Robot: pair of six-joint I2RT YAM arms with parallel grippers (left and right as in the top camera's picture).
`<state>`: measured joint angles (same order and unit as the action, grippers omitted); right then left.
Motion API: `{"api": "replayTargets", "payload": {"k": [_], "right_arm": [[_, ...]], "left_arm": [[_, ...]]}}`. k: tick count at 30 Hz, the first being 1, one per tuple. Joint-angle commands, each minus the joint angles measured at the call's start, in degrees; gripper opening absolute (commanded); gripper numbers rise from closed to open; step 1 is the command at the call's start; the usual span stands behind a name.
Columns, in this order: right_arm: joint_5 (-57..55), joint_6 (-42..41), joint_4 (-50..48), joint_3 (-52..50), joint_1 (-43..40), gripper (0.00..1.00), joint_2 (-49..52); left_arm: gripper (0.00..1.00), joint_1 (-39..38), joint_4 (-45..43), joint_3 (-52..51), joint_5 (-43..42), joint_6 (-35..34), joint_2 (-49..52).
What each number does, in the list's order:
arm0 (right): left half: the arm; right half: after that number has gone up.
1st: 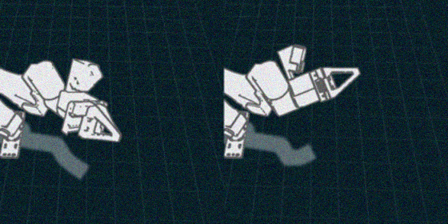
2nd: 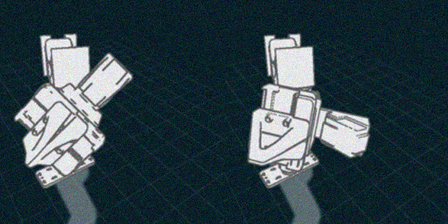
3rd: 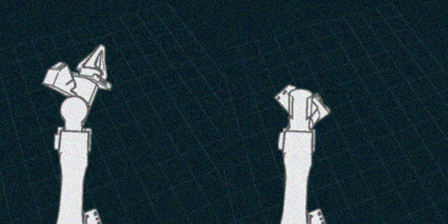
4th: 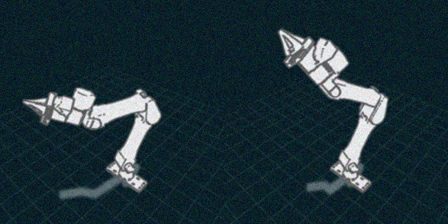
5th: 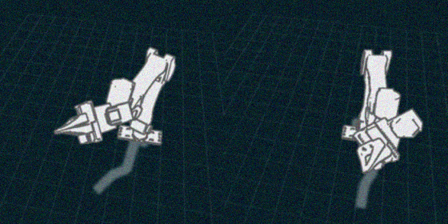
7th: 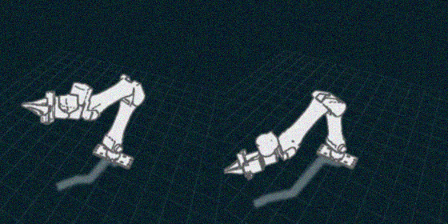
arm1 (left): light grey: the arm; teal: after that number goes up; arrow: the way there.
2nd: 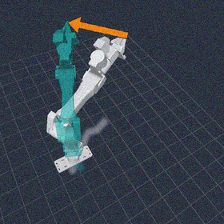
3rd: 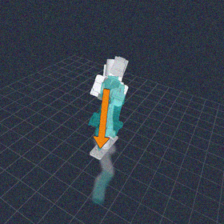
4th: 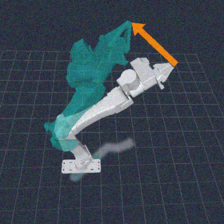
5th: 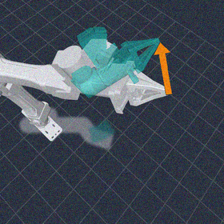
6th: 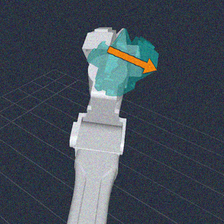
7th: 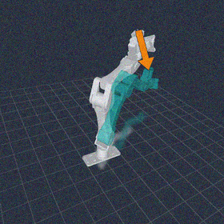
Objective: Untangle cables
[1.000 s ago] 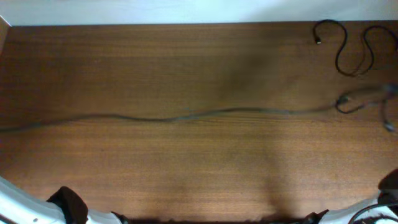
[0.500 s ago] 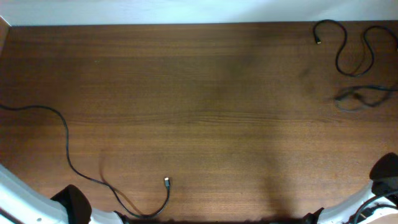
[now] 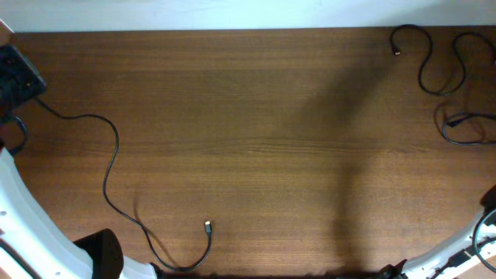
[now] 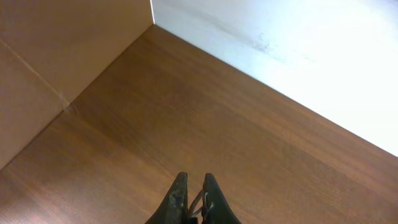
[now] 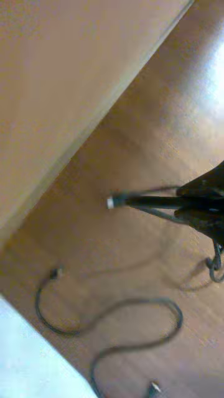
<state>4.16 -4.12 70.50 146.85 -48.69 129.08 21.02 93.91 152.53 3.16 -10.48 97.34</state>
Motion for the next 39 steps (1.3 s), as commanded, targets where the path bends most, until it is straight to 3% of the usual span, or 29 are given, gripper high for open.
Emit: {"api": "replayTargets", "payload": {"k": [1,3,5,12,15,22,23,25,29,32,33,36,38,39], "right_arm": [[1.3,-1.8,0.4,1.4,-8.3,0.04,-3.5],[10.8,-2.4,-0.3,1.3,-14.2,0.04,-4.5],[11.7,-2.3,-0.3,1.3,-13.4,0.04,-3.3],[0.2,-0.6,-4.1,1.2,5.2,0.04,8.2],[-1.4,-0.6,-4.5,0.7,3.0,0.04,10.9],[0.4,-0.6,-10.3,-12.2,-1.2,0.04,15.0],[2.7,-0.6,-9.9,-12.0,-1.2,0.13,14.9],[10.9,-0.6,-9.0,-11.3,-1.1,0.97,12.1],[12.1,2.2,-4.0,-2.2,2.4,0.97,0.0],[11.7,3.9,2.3,-1.4,9.6,0.97,-9.1],[11.8,5.1,6.6,-1.4,13.6,0.96,-9.8],[9.7,18.9,15.0,-1.4,22.2,0.88,-9.8],[8.0,18.7,15.0,-1.4,25.5,0.93,-9.9],[8.0,18.7,15.1,-1.4,26.2,0.93,-10.2]], "left_arm": [[0.0,-0.4,0.3,0.2,-0.7,0.5,-0.5],[0.0,-0.4,0.3,0.2,-0.7,0.5,-0.5],[0.0,-1.2,0.4,0.2,-0.9,0.5,-0.5],[0.0,-8.3,1.0,0.2,-0.4,0.5,-0.5],[0.0,-8.3,1.8,0.2,-0.4,0.5,-0.5],[0.0,-8.3,1.8,0.2,-0.4,0.5,-0.4],[0.0,-8.3,1.8,0.2,-0.4,0.5,-0.5],[0.0,-8.3,1.8,0.2,-0.4,0.5,-0.5],[0.0,-8.3,2.8,0.2,-0.4,0.5,-0.5],[0.0,-8.3,2.8,0.2,-0.4,0.5,-0.5],[0.0,-8.3,2.8,0.2,-0.4,1.2,-0.4],[0.0,-8.3,2.7,0.2,-0.9,1.2,-0.4],[0.0,-11.1,1.3,0.1,-10.8,5.0,0.6],[0.0,-13.7,1.0,0.1,-11.5,5.0,1.4]]}}
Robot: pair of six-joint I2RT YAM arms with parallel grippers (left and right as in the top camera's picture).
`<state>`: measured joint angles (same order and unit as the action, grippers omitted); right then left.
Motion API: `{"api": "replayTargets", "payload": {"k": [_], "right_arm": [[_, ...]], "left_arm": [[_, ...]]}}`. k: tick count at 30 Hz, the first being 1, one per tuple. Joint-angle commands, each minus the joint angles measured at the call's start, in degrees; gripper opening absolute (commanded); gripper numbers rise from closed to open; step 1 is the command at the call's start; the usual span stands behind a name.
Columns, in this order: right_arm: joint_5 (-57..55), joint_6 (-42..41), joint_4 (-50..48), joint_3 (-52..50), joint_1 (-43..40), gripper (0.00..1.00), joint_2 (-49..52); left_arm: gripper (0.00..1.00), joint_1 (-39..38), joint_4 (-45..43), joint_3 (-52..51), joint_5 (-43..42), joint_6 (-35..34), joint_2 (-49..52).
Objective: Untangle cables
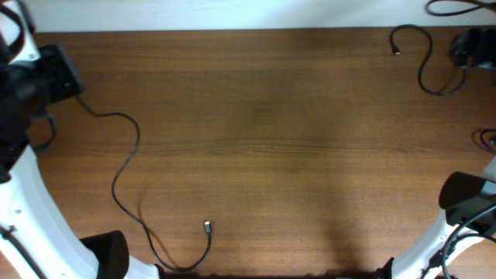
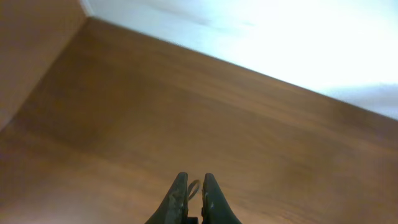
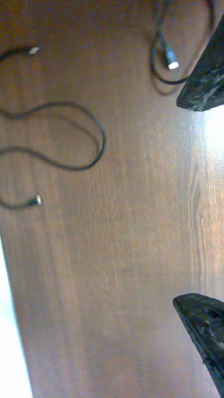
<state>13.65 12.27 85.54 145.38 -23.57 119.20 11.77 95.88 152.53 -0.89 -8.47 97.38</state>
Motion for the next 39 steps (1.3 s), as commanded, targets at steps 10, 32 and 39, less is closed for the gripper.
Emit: {"api": "replayTargets", "payload": {"k": [10,32,39], "right_arm": [[-1.9,2.3,0.2,0.1,1.3,0.95,-4.3],[-16.5,-21.1,3.2,-0.1,9.2,0.94,-4.3],[-21.9,-6.8,-6.1,-0.1,27.8,0.98,-4.3]], "left_arm": [[0.0,-40.0,-20.4,0.1,-9.9,1.7,26.3],[0.99,-43.3,-6.8,27.1,28.7,-0.9,24.1],[0.99,-36.7,-5.7,27.1,29.2,-1.3,21.5]]}}
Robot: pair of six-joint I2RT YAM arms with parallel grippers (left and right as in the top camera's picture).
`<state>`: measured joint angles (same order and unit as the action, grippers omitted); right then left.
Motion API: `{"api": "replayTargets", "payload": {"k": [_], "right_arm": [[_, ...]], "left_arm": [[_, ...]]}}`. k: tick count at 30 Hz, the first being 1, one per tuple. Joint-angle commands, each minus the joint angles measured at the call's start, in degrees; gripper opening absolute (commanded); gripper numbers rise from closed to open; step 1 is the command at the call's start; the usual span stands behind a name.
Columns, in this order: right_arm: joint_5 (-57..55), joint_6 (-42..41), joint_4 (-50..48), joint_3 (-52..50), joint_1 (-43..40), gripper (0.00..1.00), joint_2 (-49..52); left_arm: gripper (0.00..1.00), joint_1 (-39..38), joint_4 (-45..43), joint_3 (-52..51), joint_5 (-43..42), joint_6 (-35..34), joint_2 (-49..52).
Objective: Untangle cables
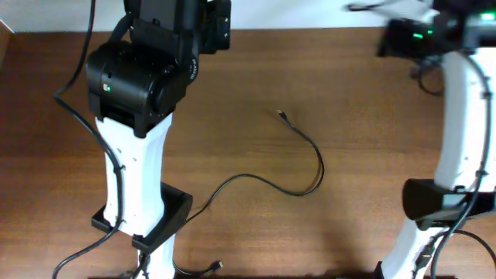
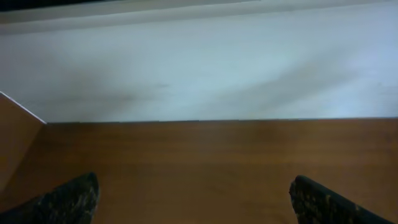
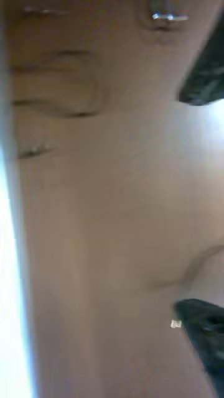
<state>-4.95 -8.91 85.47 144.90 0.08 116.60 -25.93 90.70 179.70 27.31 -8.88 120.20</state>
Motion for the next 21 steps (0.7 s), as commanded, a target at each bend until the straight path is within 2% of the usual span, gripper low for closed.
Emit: {"api": "replayTargets", "payload": {"k": [1,4,6,7,8,9,13,15,17,18,20,21], "right_arm": [[-6.7,15.8,-17.4,0.4,5.2,0.99,-1.7],[-5.1,15.7,-40.1,0.5,5.2,0.99,-1.8],[7.1,15.6,-37.7,-0.2,5.1,0.99,-2.1],[9.0,15.8,-30.1,-1.2,3.5,0.99,-2.4],[9.0,15.4,-30.5,-4.2,2.2,0.99,-3.7],[9.5,15.3,-34.0,-10.6,1.4,0.99,-6.4],[7.5,16.0,-57.4,-54.4,1.5,0.99,-26.4],[7.3,15.9,-66.2,-67.0,2.2,0.99,-30.1],[7.1,10.3,-70.7,-73.5,2.2,0.99,-30.0],[5.4,4.0,-70.1,-74.2,2.2,0.99,-29.5],[2.0,-13.1,-62.1,-74.2,2.8,0.99,-27.8],[-0.8,-18.1,-58.1,-74.2,3.8,0.99,-27.3]], "left_arm": [[0.99,1.0,-0.2,0.0,1.0,-0.9,-1.5],[0.99,1.0,1.0,0.0,1.6,-0.9,-1.5],[0.99,1.0,1.0,0.0,5.0,-0.9,-1.5],[0.99,1.0,1.0,0.0,6.0,-0.9,-1.5],[0.99,1.0,0.9,0.0,7.1,-0.9,-1.5],[0.99,1.0,1.0,0.0,8.1,-0.8,-1.5],[0.99,1.4,1.8,0.0,8.1,-0.5,-1.5],[0.99,1.9,2.1,0.0,8.1,-0.5,-1.5],[0.99,1.9,3.2,0.0,8.1,-0.5,-1.5],[0.99,1.9,3.6,0.0,8.1,-0.5,-1.5],[0.99,2.8,3.7,0.0,8.1,-0.5,-1.5],[0.99,2.9,3.7,0.0,8.1,-0.5,-1.5]]}}
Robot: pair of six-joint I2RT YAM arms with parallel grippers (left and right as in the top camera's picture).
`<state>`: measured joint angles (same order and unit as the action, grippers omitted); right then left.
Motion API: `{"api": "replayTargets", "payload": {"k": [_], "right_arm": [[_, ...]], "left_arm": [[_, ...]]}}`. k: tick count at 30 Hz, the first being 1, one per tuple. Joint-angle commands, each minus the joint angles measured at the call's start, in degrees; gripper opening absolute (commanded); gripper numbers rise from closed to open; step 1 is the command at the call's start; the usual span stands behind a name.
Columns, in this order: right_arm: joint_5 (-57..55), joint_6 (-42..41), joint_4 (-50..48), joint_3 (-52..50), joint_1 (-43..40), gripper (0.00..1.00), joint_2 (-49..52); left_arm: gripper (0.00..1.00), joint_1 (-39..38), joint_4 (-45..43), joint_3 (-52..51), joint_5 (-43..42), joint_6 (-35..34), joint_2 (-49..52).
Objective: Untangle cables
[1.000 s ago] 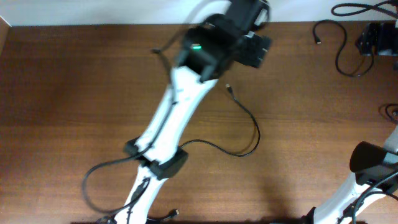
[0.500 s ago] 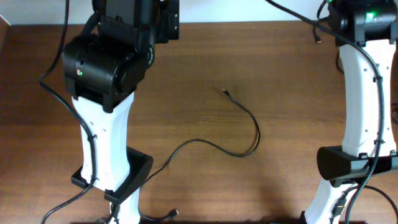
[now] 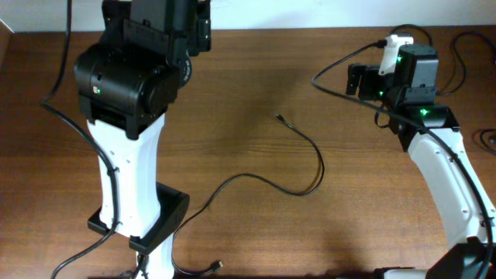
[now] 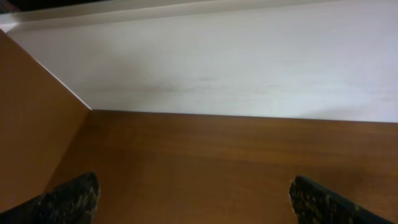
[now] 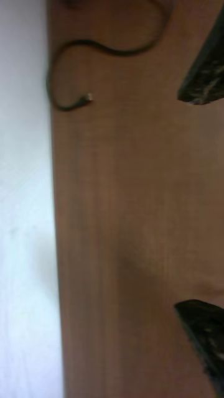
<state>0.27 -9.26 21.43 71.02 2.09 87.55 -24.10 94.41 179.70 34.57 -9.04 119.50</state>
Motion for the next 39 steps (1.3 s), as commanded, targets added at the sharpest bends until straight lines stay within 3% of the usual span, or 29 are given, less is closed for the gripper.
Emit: {"api": "replayTargets", "payload": {"k": [1,3,4,8,11,13,17,18,20,22,23,24,28,29,31,32,33,36,39], "right_arm": [[-8.2,-21.9,9.4,-0.4,2.8,0.99,1.9],[-10.0,-31.7,20.1,-0.4,6.9,0.99,1.9],[-10.0,-32.3,23.1,-0.4,10.3,0.99,2.4],[-10.0,-47.1,26.4,-1.3,19.4,0.99,7.6],[-10.2,-52.7,26.7,-7.4,20.0,0.99,12.9],[-9.9,-61.8,26.5,-13.3,20.0,0.99,13.4],[-8.5,-61.8,24.9,-16.3,20.0,0.97,13.4],[-6.5,-61.8,23.5,-16.3,20.1,0.75,13.4],[-2.4,-61.8,20.8,-16.3,20.2,0.52,13.4],[-2.0,-61.8,19.4,-16.4,22.6,0.52,13.4],[-2.3,-61.8,18.6,-16.4,24.3,0.13,13.4],[-2.9,-61.8,17.5,-16.4,25.4,0.04,13.4],[-11.6,-61.7,18.5,-16.1,23.9,0.04,12.9],[-15.3,-58.0,21.2,-14.6,22.4,0.04,12.0],[-25.0,-57.0,32.5,-7.3,18.8,0.04,8.3],[-31.3,-57.0,43.2,1.9,15.6,0.04,5.1],[-33.4,-56.9,48.0,7.1,13.8,0.04,3.6],[-33.6,-39.1,54.4,26.6,6.8,0.04,0.5],[-33.5,-30.3,58.0,37.0,-1.2,0.04,0.3]], "left_arm": [[0.99,1.0,0.0,0.0,0.8,-0.3,-0.8],[0.99,1.0,0.0,0.0,0.8,-0.3,-0.8],[0.99,1.0,0.0,0.0,0.8,-0.3,-0.8],[0.99,1.2,0.8,0.0,0.8,-0.3,-0.8],[0.99,1.3,1.3,0.0,0.8,-0.3,-0.8],[0.99,1.3,1.3,0.0,0.8,-0.3,-0.8],[0.99,1.3,1.3,0.0,0.8,-0.4,-0.8],[0.99,1.3,1.3,0.0,0.8,-0.4,-0.8],[0.99,1.3,1.5,0.0,0.8,-0.4,-0.8],[0.99,1.3,1.6,0.0,0.8,-0.3,-0.8],[0.99,1.3,1.6,0.0,0.8,-0.3,-0.8],[0.99,1.3,1.6,0.0,0.8,-0.3,-0.8],[0.99,1.3,2.3,0.0,0.8,-0.4,-0.8],[0.99,1.3,2.3,0.0,0.8,-0.4,-0.8],[0.99,1.3,2.3,0.0,0.8,-0.3,-0.8],[0.99,1.3,2.3,0.0,0.8,-0.3,-0.8],[0.99,1.3,2.3,0.0,0.8,-0.3,-0.8],[0.99,1.3,2.3,0.0,0.8,-0.3,-0.8],[0.99,1.3,2.3,0.0,0.8,-0.3,-0.8]]}}
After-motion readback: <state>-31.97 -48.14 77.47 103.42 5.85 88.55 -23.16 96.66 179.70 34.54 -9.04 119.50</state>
